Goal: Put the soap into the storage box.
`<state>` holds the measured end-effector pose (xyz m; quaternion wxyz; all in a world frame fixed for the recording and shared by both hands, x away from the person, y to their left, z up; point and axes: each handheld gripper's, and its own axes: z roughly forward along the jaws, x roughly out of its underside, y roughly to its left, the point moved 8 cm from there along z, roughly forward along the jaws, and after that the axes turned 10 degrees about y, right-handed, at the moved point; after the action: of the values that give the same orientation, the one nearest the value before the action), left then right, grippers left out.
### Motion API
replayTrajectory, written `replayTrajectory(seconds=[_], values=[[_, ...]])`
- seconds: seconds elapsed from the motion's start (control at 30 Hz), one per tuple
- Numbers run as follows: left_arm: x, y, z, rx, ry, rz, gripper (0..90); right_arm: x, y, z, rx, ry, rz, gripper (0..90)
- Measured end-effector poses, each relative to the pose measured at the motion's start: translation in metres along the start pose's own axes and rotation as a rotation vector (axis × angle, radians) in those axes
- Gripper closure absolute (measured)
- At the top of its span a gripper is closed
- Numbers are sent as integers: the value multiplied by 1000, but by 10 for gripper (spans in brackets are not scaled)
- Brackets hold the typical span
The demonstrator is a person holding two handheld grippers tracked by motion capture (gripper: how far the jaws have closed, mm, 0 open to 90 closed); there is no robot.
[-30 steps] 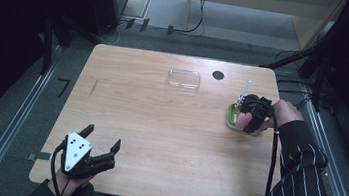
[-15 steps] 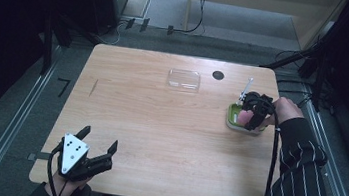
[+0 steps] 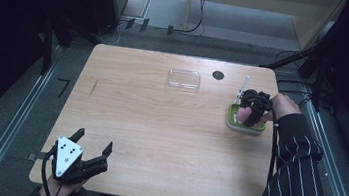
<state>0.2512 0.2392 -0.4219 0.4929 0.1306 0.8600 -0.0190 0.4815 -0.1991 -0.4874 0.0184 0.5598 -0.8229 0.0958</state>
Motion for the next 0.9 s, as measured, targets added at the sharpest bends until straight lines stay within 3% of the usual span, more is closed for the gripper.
replayTrajectory(seconds=[0.9], values=[[10,12,-14,-49,6,-33,134,-6,-20,20,0,3,-39,387]])
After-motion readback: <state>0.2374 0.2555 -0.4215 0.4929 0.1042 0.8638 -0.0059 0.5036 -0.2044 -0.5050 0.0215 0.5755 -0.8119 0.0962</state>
